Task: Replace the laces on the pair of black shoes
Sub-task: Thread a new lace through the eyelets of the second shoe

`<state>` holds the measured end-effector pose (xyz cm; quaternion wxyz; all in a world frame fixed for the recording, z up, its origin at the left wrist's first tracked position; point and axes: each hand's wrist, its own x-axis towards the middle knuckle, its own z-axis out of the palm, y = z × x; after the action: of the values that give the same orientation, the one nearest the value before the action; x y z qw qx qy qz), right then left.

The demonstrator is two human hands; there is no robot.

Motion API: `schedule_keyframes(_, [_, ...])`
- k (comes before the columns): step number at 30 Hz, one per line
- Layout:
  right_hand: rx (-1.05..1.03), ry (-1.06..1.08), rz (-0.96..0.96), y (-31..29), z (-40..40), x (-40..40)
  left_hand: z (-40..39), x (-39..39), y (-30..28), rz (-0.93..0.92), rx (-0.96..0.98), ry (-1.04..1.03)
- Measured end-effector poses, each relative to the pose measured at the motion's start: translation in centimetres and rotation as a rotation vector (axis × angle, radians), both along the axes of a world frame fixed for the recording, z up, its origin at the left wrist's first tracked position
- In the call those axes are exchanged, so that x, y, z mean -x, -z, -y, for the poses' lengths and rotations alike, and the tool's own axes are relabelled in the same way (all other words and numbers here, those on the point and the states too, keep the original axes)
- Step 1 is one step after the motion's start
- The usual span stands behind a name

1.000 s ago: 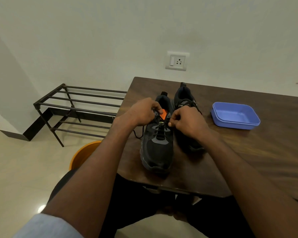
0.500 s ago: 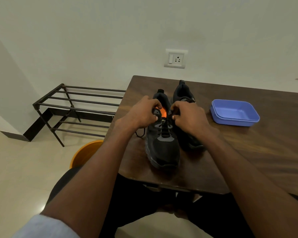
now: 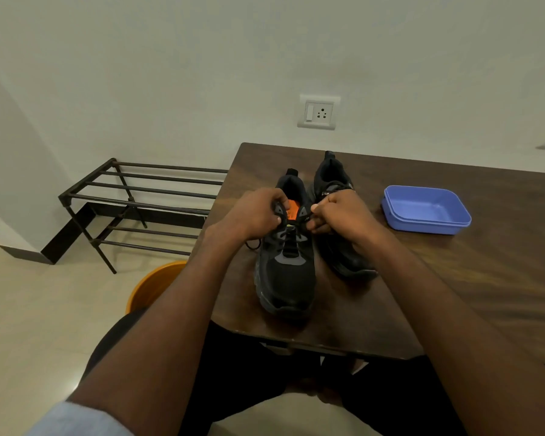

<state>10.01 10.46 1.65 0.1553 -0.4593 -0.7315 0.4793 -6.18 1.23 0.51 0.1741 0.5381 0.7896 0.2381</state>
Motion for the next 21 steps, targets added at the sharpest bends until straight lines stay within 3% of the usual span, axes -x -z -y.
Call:
schedule_keyframes(4, [0.079,0.011,-0.127,-2.0,0.4,-1.0,0.6,0.7,-1.1,0.120,-0.048,-0.088])
schedule_keyframes(7, [0.175,-0.066,-0.282,-3.8,1.0,-1.3,1.5,0.6,-3.1,0.352,-0.222,-0.085])
schedule_keyframes(9, [0.230,-0.136,-0.384,-4.7,1.4,-1.4,1.9,0.3,-4.0,0.402,-0.336,-0.057])
schedule_keyframes(13, [0.329,-0.169,-0.557,-5.1,1.9,-1.5,1.4,0.3,-3.3,0.049,-0.365,-0.049])
schedule_keyframes(15, [0.466,-0.166,-0.684,-5.0,1.9,-1.4,1.3,0.4,-3.0,0.009,-0.363,-0.065])
schedule_keyframes(18, [0.634,-0.183,-0.847,-5.1,1.8,-1.0,1.5,0.1,-3.5,0.282,-0.399,-0.059])
schedule_keyframes(21, [0.676,-0.144,-0.900,-5.0,1.8,-0.6,1.7,-0.9,-4.3,0.605,-0.416,-0.054])
